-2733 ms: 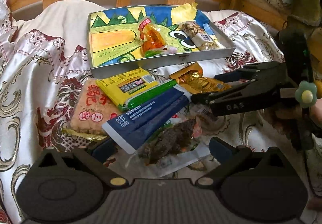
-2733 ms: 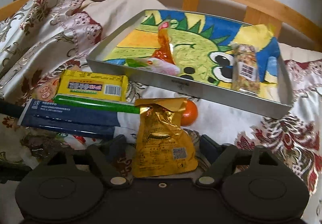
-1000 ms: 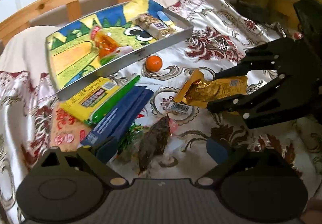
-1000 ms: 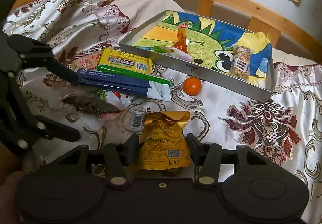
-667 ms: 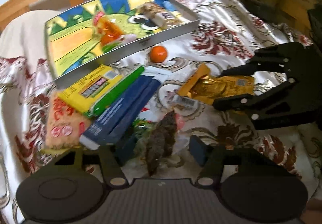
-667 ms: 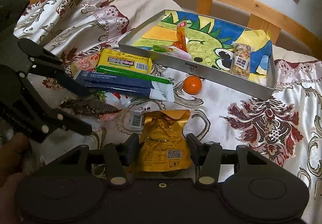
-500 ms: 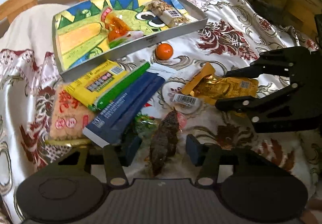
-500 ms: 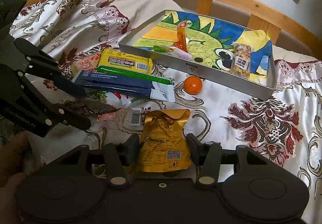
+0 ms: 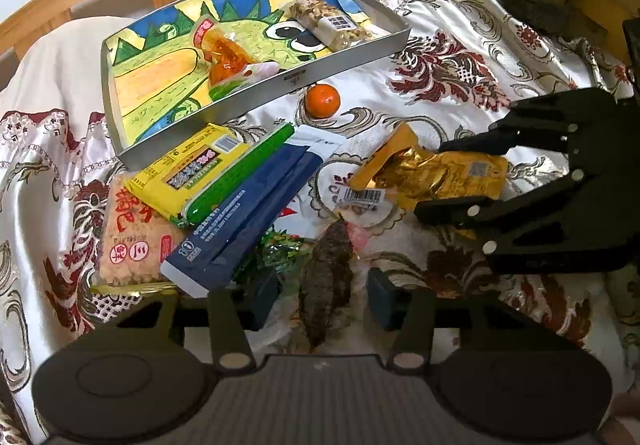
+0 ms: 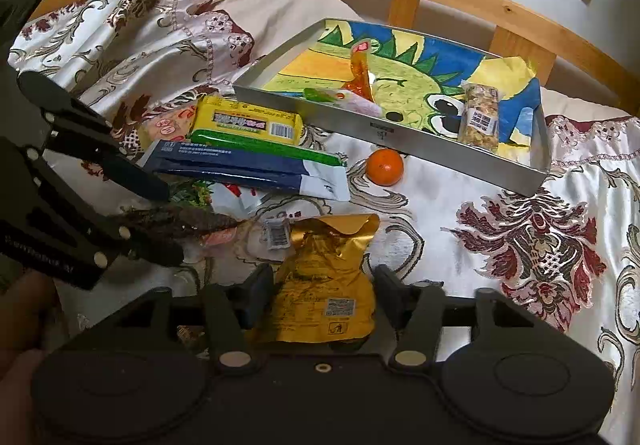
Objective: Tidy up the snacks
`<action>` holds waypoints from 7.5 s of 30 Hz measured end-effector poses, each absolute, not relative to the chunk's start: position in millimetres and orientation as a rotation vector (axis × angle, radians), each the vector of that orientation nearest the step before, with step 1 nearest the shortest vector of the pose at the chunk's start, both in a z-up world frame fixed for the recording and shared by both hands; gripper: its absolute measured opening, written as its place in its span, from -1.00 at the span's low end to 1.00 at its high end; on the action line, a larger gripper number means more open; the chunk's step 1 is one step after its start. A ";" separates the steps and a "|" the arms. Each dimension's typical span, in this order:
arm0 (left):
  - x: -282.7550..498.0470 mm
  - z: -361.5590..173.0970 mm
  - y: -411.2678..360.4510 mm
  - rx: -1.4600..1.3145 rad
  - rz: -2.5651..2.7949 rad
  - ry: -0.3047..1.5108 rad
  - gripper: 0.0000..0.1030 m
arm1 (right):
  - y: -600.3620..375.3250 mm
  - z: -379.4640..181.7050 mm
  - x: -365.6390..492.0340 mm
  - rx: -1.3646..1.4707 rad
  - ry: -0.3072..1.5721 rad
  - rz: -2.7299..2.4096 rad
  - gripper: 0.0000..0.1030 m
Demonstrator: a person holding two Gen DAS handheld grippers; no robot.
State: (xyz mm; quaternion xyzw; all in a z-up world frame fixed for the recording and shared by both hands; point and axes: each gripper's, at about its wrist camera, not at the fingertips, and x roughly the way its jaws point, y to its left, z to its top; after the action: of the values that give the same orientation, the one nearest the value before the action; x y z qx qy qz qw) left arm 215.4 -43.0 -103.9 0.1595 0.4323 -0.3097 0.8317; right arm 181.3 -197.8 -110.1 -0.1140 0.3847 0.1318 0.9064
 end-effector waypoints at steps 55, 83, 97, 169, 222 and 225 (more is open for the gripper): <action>219.0 -82.0 -38.1 0.143 -0.569 0.833 -0.05 | -194.1 -98.1 169.0 -0.322 0.657 0.198 -0.09; 213.8 -69.6 -38.7 0.110 -0.514 0.736 -0.06 | -196.2 -90.9 164.6 -0.321 0.558 0.158 -0.09; 255.8 -31.2 -33.6 -0.007 -0.458 0.634 -0.05 | -211.2 -62.8 208.9 -0.322 0.453 0.137 -0.09; 228.0 16.3 -3.6 -0.042 -0.148 0.443 0.99 | -218.2 20.5 191.4 -0.086 0.247 0.033 0.99; 148.8 -64.8 21.4 0.068 -0.006 0.703 0.99 | -187.7 -63.2 105.3 -0.032 0.581 0.028 0.99; 150.4 -65.9 24.0 0.065 0.014 0.709 0.99 | -184.8 -66.4 105.6 -0.039 0.590 0.041 0.99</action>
State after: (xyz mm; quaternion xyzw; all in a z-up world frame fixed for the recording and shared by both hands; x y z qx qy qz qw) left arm 150.4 24.0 -65.9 0.0318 0.3473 0.0069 0.9372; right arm 105.6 -184.8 -66.4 -0.0192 0.2909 0.0204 0.9563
